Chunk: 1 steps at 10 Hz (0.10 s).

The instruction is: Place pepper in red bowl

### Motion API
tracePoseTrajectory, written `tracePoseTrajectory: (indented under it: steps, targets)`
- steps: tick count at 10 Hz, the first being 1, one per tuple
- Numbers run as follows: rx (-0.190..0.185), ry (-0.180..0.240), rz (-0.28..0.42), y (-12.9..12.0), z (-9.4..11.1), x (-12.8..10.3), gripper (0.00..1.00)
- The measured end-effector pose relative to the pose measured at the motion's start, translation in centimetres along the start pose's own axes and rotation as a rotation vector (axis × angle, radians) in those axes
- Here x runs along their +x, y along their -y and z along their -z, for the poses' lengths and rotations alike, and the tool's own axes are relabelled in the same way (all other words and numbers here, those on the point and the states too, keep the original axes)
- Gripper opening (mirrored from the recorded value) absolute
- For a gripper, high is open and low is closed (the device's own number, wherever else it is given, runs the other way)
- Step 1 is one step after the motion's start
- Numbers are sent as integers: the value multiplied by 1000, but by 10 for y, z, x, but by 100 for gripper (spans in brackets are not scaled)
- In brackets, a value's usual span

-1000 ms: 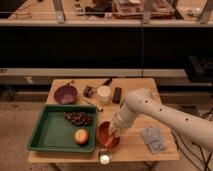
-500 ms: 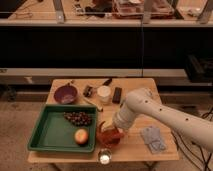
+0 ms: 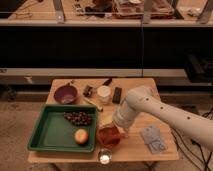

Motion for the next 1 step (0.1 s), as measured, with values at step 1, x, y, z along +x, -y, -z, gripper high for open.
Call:
tracePoseTrajectory:
  steps: [1]
  targets:
    - [0, -1, 0, 3, 7, -1, 80]
